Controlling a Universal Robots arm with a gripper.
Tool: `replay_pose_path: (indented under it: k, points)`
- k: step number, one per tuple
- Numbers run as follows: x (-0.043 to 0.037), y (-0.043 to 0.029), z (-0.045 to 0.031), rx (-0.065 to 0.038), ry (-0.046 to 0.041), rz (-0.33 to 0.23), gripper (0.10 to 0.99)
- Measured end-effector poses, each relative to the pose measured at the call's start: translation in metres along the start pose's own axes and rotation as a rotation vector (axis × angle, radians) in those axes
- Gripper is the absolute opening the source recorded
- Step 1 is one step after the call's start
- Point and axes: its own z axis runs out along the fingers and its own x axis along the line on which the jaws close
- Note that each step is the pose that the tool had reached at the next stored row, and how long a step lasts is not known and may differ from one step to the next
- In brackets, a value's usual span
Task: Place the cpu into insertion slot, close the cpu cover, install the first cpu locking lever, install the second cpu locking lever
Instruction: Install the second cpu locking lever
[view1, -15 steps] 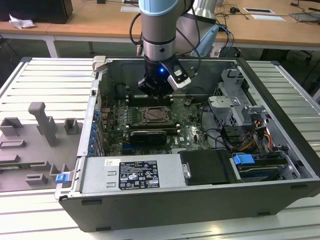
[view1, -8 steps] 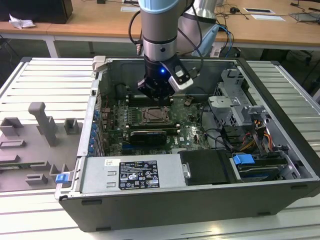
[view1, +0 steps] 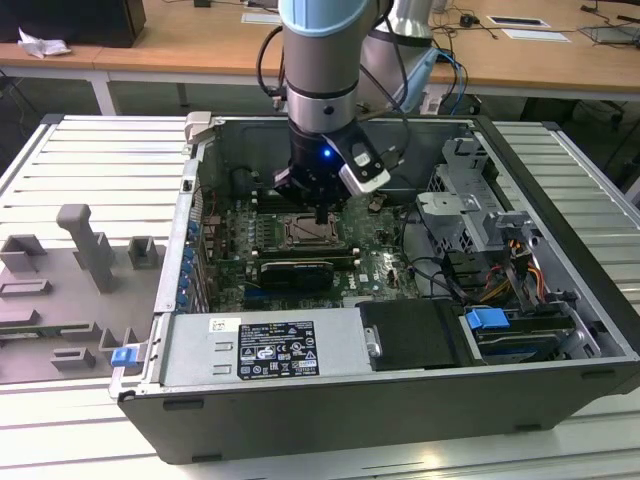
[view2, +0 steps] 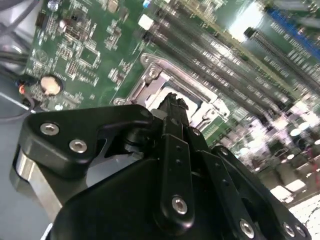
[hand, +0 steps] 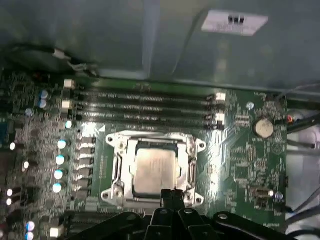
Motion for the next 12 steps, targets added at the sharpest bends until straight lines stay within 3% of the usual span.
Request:
replay_pose_path:
  k: [2, 3, 4, 7, 12]
  points:
    - [0.0012, -0.0153, -0.0013, -0.001, -0.0001, 0.000, 0.106]
    - [0.0031, -0.0188, -0.0018, -0.002, -0.0001, 0.000, 0.106]
    - [0.0064, -0.0201, -0.0022, -0.004, -0.0002, 0.000, 0.106]
    - [0.0273, -0.0200, -0.0031, -0.006, -0.0005, 0.000, 0.106]
    - [0.0296, -0.0211, 0.0079, -0.007, 0.0003, -0.007, 0.106]
